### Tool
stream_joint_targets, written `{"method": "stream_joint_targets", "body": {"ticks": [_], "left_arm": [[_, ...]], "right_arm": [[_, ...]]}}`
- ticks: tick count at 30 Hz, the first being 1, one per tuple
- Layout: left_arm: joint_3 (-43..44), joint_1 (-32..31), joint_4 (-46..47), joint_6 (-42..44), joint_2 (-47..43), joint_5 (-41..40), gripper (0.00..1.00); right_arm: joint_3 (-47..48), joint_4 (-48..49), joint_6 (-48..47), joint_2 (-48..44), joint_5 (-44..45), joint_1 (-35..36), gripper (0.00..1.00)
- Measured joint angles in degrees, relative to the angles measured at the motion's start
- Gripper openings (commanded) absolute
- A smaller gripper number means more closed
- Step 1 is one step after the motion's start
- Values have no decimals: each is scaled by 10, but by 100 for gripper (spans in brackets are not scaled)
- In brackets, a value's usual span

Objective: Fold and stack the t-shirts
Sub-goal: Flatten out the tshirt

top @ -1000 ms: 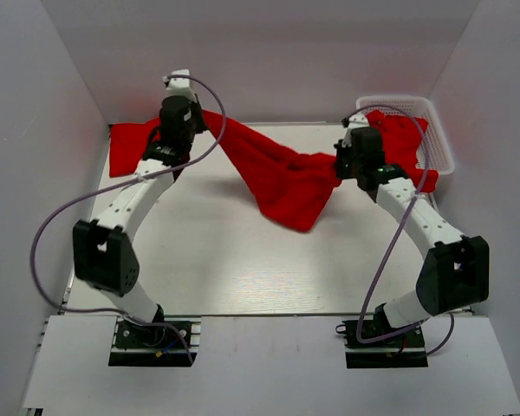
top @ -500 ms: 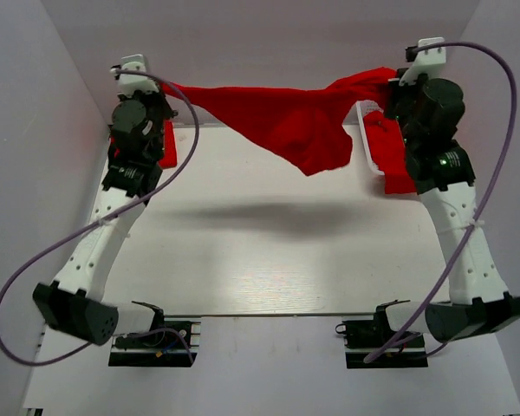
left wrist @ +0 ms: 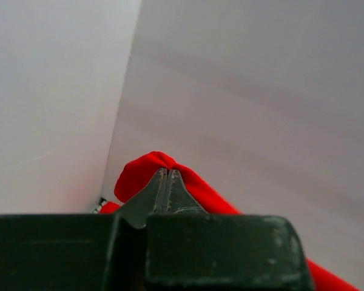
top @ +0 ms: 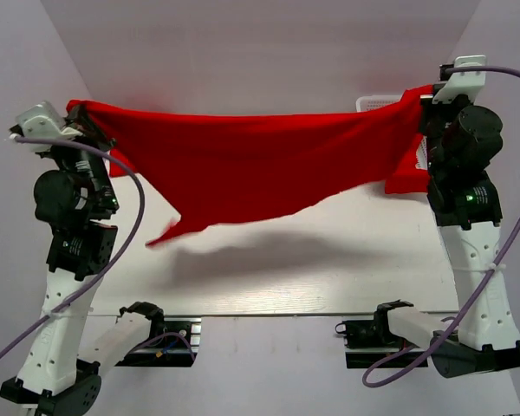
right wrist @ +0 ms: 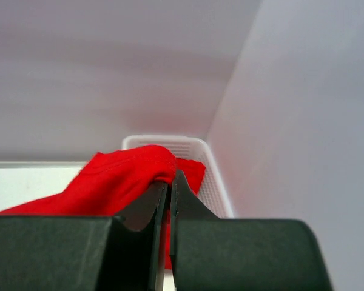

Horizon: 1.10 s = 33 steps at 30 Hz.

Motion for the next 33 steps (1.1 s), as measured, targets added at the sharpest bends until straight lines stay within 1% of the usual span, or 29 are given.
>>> {"method": "stream_joint_targets", "body": {"ticks": [3, 7, 11, 16, 22, 26, 29, 33], "left_arm": [[1, 0, -25, -10, 21, 21, 0], [7, 0, -58, -18, 65, 34, 0], [8, -1, -80, -18, 74, 43, 0], [14, -1, -84, -15, 26, 46, 0], [45, -1, -86, -8, -54, 51, 0], [73, -1, -80, -6, -77, 61, 0], [76, -1, -79, -7, -68, 73, 0], [57, -1, -77, -18, -16, 73, 0]], "right_arm": [[-1, 1, 0, -2, -35, 0, 0], [2, -4, -2, 14, -53, -1, 0], [14, -25, -9, 22, -75, -2, 0], [25, -33, -25, -9, -88, -2, 0], [25, -31, -45, -94, -72, -2, 0], [31, -12, -52, -121, -61, -2, 0], [33, 2, -52, -108, -56, -2, 0], [33, 9, -47, -40, -57, -2, 0]]}}
